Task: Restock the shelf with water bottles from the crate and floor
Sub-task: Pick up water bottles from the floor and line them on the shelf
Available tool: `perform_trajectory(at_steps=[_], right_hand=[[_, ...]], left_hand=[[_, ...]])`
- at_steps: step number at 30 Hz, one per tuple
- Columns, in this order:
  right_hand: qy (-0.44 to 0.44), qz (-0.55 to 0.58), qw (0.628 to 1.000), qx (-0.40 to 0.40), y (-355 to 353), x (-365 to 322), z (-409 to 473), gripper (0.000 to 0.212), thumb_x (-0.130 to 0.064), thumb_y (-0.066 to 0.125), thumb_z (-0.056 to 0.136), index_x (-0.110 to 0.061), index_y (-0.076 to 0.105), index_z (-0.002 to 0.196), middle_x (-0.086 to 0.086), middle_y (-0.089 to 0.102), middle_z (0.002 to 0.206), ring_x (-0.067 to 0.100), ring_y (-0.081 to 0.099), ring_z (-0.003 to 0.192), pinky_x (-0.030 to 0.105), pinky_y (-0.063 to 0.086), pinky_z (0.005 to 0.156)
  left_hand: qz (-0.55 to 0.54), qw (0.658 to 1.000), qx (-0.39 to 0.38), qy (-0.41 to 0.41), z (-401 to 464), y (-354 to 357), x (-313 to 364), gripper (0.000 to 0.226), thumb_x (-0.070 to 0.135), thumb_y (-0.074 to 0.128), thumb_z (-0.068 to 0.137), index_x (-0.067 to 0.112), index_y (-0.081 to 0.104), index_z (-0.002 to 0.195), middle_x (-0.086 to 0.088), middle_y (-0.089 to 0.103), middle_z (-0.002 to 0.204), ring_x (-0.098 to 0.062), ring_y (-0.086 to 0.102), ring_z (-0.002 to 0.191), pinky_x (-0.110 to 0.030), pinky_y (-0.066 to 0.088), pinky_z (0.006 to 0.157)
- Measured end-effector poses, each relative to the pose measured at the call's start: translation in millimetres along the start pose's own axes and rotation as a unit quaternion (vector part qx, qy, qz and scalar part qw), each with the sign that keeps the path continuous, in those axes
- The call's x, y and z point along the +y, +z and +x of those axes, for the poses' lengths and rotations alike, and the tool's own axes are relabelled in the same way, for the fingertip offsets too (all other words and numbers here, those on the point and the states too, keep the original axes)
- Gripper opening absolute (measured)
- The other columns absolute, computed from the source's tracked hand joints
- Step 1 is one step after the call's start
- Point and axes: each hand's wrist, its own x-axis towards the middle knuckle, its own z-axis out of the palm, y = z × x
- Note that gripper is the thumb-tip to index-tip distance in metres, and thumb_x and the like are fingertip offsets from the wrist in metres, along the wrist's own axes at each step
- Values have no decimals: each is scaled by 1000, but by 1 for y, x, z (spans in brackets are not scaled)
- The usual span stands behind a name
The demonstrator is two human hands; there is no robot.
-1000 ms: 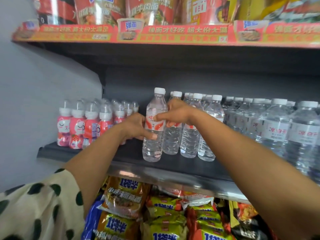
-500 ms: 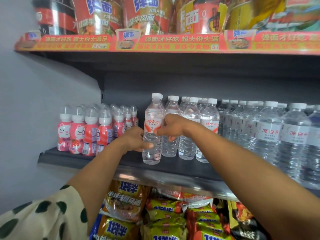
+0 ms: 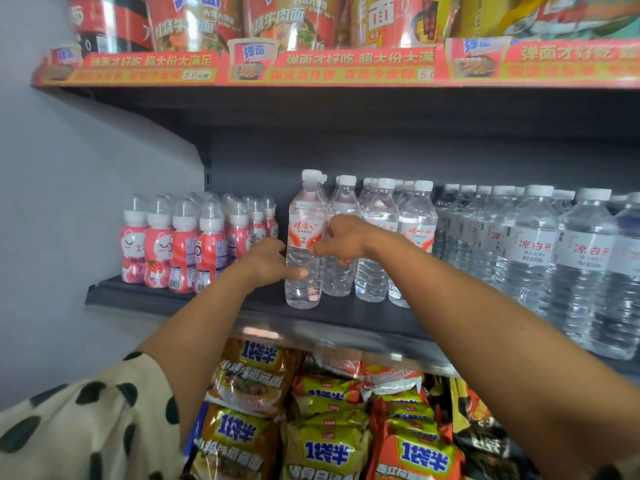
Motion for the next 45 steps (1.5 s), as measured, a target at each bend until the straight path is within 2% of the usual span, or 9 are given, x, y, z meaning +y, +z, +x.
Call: perform_trajectory(at_steps=[3,5,11,15,22,29,32,37,45], right_hand=[[-31,-13,999,12,4,5,-19,17,-30,64,90,-14,58,93,-3,62,99,14,58,86,24,46,73],[-48,-41,998,14,7,9,-38,34,-29,62,90,-11,55,118,-2,56,110,17,52,96,27,42,82],[-80,-146,985,34,20,36,-111,54,-28,60,90,-10,40,137,14,51,132,30,51,116,31,41,84],[-90,-185,977,48,42,63,-160,52,-36,61,87,-9,42,128,12,54,119,32,55,107,34,44,74],[-81,-181,980,3,123,132,-263,54,-28,61,84,-7,41,129,14,49,126,34,50,116,40,45,86],[-12,-148,980,-130,259,223,-346,53,-25,62,84,-6,40,129,15,47,124,35,48,115,39,41,83],[19,-127,973,-190,343,264,-380,57,-23,60,84,-4,38,133,18,45,127,37,46,117,42,41,85],[81,-95,947,-296,503,315,-431,64,-24,56,86,-6,31,142,17,37,142,35,39,128,43,42,95],[93,-44,932,-346,751,364,-481,59,-24,57,87,-7,34,139,15,42,135,33,44,122,39,38,96]], left_hand=[[60,998,28,21,-12,4,7,54,19,84,71,10,61,119,-5,65,118,-23,60,108,-43,47,100],[98,993,54,32,-25,11,14,47,16,83,71,11,63,113,-3,67,111,-23,62,102,-43,49,97],[290,946,132,54,-89,47,42,40,16,74,79,6,58,114,-9,62,111,-28,60,102,-32,47,77],[334,937,90,43,-139,100,56,44,20,71,79,7,55,118,-14,59,117,-33,57,108,-39,49,81],[344,938,-21,33,-213,226,22,35,18,68,79,8,59,111,-17,62,113,-36,59,108,-41,50,82],[322,931,-170,-10,-256,360,-79,29,20,67,80,8,57,105,-17,60,107,-35,59,100,-39,49,74],[290,934,-208,-7,-279,432,-147,44,20,69,77,11,55,119,-17,59,111,-38,60,103,-43,52,79],[262,906,-301,-139,-331,542,-272,40,18,57,91,11,51,130,-14,54,130,-33,53,120,-41,46,97],[268,883,-318,-216,-395,665,-478,51,15,68,81,7,51,129,-15,52,130,-33,50,121,-43,45,98]])
